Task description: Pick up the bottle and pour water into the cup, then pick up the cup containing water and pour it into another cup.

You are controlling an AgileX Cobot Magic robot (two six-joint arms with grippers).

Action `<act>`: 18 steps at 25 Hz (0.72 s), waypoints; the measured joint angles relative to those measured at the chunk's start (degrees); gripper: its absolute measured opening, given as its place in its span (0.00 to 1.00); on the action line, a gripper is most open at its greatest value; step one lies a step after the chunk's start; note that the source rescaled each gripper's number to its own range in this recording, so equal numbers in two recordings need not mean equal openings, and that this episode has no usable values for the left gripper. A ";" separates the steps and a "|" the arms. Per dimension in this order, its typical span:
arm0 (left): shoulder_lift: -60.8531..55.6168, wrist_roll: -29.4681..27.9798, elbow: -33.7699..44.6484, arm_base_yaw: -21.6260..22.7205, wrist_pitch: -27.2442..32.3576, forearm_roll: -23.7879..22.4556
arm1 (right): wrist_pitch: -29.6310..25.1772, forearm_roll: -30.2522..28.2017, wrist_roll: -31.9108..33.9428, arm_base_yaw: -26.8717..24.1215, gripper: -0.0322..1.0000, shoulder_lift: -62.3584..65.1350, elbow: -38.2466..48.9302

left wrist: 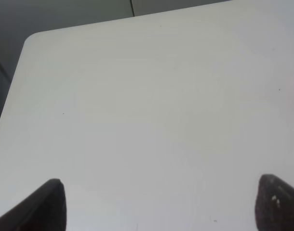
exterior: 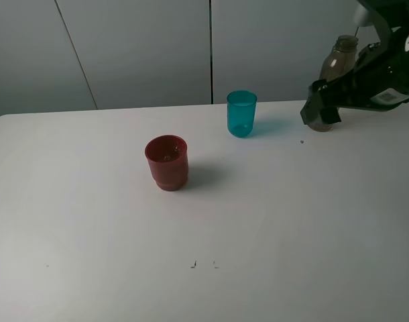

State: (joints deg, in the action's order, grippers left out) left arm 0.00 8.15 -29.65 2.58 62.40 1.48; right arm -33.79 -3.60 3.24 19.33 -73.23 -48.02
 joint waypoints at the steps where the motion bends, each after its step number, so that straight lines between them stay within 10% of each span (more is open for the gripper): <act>1: 0.00 0.00 0.00 0.00 0.00 0.00 | -0.66 0.27 -1.25 0.00 1.00 2.36 1.27; 18: 0.00 0.00 0.00 0.00 0.00 0.00 | -29.51 1.42 -4.34 0.00 1.00 42.96 9.43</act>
State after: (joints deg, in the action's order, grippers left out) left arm 0.00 8.15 -29.65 2.58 62.40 1.48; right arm -63.30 -2.18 -1.11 19.33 -30.27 -38.59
